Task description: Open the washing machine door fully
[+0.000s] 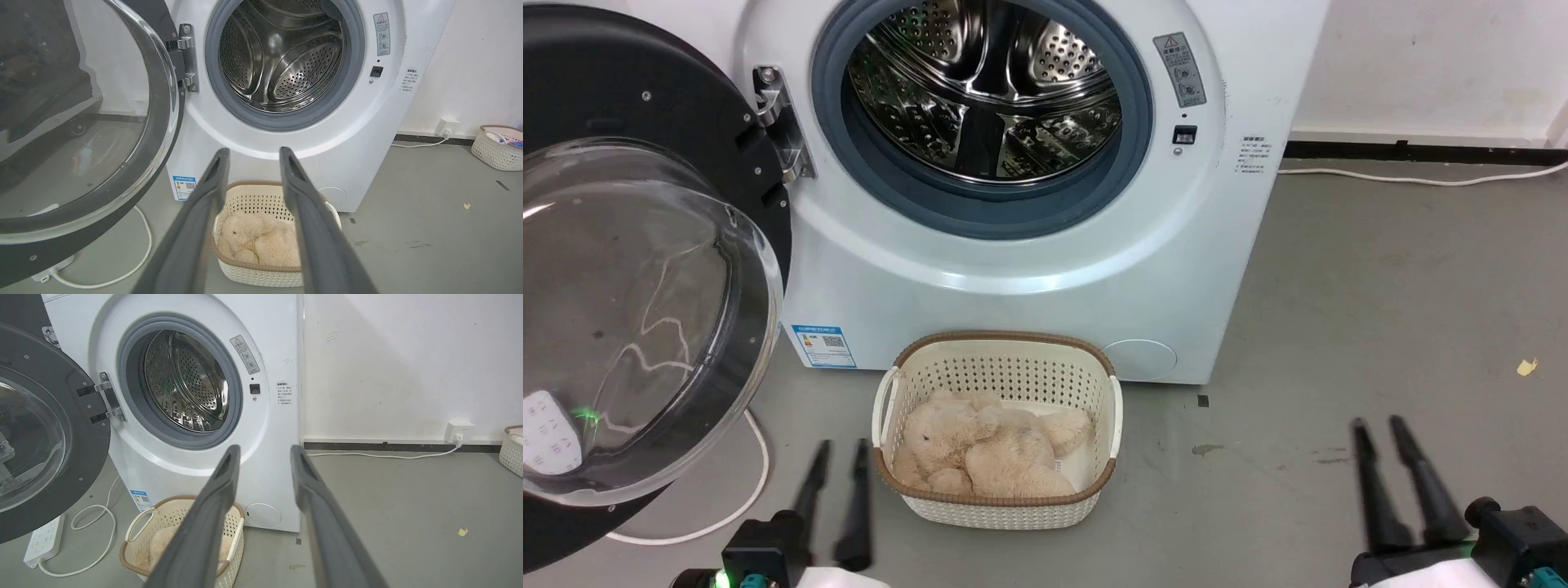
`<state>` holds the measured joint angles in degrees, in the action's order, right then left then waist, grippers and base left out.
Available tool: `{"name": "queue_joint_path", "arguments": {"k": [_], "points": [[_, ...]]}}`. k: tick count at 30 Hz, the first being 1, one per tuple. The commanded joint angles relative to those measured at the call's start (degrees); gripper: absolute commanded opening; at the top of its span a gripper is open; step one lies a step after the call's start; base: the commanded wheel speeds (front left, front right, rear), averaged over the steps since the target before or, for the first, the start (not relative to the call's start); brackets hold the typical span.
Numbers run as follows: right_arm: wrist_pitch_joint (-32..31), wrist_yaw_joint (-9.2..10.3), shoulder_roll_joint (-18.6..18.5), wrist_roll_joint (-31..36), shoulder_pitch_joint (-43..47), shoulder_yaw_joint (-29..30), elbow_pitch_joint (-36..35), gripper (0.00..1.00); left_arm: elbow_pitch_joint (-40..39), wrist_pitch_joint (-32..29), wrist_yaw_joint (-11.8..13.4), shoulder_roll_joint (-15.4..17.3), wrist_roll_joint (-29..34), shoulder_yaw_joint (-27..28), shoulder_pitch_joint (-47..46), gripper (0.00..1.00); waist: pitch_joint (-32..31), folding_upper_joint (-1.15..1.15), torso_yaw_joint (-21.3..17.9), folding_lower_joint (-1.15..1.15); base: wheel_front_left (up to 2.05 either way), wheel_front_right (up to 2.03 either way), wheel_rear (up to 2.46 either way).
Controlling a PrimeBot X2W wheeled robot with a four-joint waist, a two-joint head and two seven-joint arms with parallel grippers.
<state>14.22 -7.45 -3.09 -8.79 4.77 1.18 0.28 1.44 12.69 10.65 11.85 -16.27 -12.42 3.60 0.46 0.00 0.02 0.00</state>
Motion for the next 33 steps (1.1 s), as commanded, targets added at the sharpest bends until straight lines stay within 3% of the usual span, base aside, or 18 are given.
{"name": "queue_joint_path", "arguments": {"k": [1, 33], "points": [[0.0, 0.0, 0.0, 0.0, -0.01, 0.0, 0.0, 0.0, 0.0, -0.01, 0.0, 0.0, 0.0, 0.02, 0.0, 0.0, 0.0, 0.0, 0.0, 0.0, 0.0, 0.0, 0.0], [-3.75, -0.01, 0.06, 2.32, -1.26, -0.31, -0.07, 0.0, -0.38, -3.36, -2.81, -2.37, 4.29, 3.29, -0.95, 0.0, -0.12, 0.0, -0.01, 0.0, 0.0, 0.0, 0.0]]}}
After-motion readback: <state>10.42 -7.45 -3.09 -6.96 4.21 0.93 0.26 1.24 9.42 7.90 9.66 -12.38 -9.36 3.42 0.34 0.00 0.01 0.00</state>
